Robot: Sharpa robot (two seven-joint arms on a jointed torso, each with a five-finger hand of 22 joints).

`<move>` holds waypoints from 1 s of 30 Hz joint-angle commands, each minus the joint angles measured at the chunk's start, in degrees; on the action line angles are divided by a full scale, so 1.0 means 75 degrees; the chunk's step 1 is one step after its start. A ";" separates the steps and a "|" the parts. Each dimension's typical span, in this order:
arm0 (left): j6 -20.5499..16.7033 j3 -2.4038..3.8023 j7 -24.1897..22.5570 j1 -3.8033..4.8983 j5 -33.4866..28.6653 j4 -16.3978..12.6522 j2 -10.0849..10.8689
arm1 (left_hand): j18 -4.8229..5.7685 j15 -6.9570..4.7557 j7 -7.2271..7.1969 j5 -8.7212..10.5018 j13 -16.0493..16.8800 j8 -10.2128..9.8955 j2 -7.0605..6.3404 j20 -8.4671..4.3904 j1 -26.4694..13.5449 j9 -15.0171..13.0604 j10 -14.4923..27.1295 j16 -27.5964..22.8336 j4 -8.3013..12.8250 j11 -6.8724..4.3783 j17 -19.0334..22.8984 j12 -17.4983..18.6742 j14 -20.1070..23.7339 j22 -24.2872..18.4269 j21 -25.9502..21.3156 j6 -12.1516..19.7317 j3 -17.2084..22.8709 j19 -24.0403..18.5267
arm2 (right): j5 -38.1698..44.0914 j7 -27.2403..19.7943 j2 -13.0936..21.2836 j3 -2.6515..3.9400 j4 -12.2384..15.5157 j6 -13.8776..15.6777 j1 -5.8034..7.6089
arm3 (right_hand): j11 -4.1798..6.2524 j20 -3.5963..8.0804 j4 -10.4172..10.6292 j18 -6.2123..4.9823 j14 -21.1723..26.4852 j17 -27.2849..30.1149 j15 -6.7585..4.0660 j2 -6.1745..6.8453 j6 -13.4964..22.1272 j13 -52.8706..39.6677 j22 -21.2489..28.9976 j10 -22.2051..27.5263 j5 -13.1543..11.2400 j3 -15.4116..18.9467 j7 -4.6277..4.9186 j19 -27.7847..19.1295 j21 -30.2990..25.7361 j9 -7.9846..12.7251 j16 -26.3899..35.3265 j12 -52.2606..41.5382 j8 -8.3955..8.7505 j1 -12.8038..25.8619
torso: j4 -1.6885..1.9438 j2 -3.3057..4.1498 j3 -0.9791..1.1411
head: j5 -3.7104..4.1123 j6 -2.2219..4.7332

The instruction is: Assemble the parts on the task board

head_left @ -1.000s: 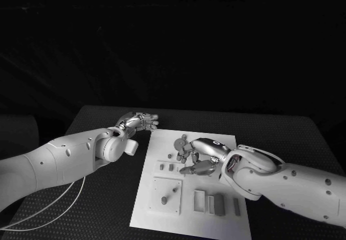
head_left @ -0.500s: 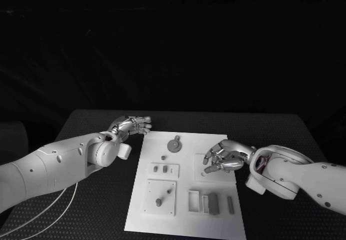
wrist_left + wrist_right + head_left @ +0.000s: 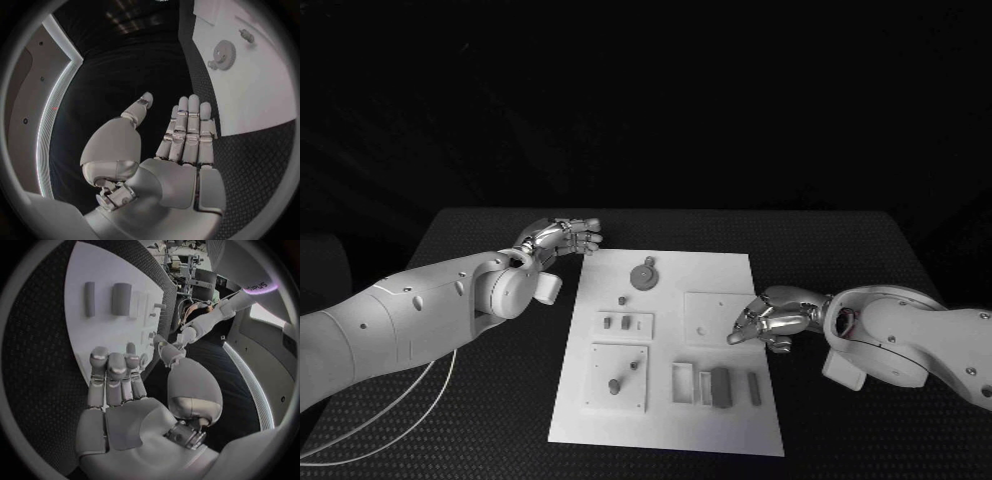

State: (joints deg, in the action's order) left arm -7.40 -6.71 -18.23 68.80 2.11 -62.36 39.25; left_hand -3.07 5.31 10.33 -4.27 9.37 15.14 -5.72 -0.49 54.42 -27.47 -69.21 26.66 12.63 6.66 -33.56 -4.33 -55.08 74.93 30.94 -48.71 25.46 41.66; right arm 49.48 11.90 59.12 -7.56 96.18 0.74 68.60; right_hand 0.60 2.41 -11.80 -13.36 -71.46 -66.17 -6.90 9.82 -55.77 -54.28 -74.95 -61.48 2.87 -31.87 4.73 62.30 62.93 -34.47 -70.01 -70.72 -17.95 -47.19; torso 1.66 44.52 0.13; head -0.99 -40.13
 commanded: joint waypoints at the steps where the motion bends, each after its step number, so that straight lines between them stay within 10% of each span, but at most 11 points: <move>1: 0.0135 0.0004 -0.0073 -0.0011 -0.0048 0.0013 -0.0049 | -0.0083 0.0027 0.0015 -0.0036 -0.0011 0.0021 0.0018 0.0033 -0.0070 0.0010 -0.0004 -0.0042 -0.0058 0.0008 -0.0008 0.0025 0.0020 0.0096 -0.0036 0.0053 -0.0007 -0.0009 | -0.0058 0.0739 0.0014 -0.0017 0.0093 -0.0856 -0.0005 | 0.0071 0.0090 0.0119 -0.0219 -0.0078 -0.0007 -0.0040 -0.0048 -0.0209 -0.0089 -0.0130 -0.0009 -0.0008 0.0011 0.0064 0.0058 0.0075 -0.0081 -0.0054 -0.0101 -0.0062 0.0178 | 0.0044 -0.0062 -0.0008 | 0.0158 -0.0253; 9: 0.0131 0.0002 -0.0063 -0.0015 -0.0049 0.0010 -0.0065 | -0.0084 0.0028 0.0014 -0.0032 -0.0010 0.0024 0.0012 0.0034 -0.0080 0.0011 -0.0007 -0.0049 -0.0062 0.0006 -0.0013 0.0024 0.0023 0.0099 -0.0040 0.0052 -0.0010 -0.0013 | -0.0286 0.1987 -0.0031 -0.0030 0.0404 -0.0895 -0.0003 | 0.0067 0.0252 0.0374 -0.0219 -0.0189 0.0036 -0.0042 -0.0167 -0.0072 -0.0135 -0.0080 -0.0129 -0.0009 -0.0395 0.0082 0.0140 0.0154 -0.0086 -0.0065 -0.0100 0.0078 0.0393 | 0.0020 -0.0149 -0.0022 | 0.0211 -0.0488; 30: 0.0125 0.0001 -0.0061 -0.0014 -0.0049 -0.0047 -0.0045 | -0.0085 0.0029 0.0010 -0.0023 -0.0010 0.0032 -0.0004 0.0035 -0.0087 0.0011 -0.0011 -0.0061 -0.0061 0.0003 -0.0023 0.0022 0.0026 0.0105 -0.0045 0.0045 -0.0010 -0.0019 | 0.0560 0.2923 -0.0421 -0.0194 0.0599 -0.0992 -0.0003 | 0.0019 0.0299 0.0749 -0.0219 -0.0212 0.0061 0.0008 0.0156 -0.0035 -0.0219 -0.0050 -0.0163 -0.0010 -0.0795 0.0127 0.0103 0.0250 -0.0012 -0.0075 -0.0034 0.0258 0.1105 | 0.0023 -0.0173 -0.0063 | 0.0185 -0.0385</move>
State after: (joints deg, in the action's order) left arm -7.24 -6.73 -18.20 68.69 2.03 -62.49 38.98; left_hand -2.96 5.31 10.33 -4.26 9.38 15.14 -5.72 -0.49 54.42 -27.48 -69.21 26.43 12.49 6.66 -33.67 -4.33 -55.08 74.90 30.94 -48.71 25.32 41.66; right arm 51.61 32.07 56.08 -8.96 100.55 -6.56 68.62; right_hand 0.83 4.33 -6.34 -12.33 -72.80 -65.76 -7.16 11.08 -55.79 -55.88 -74.95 -62.47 2.88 -37.88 5.16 63.33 64.55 -34.62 -70.33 -71.25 -16.22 -39.15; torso 1.84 43.25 -0.30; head 0.41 -43.11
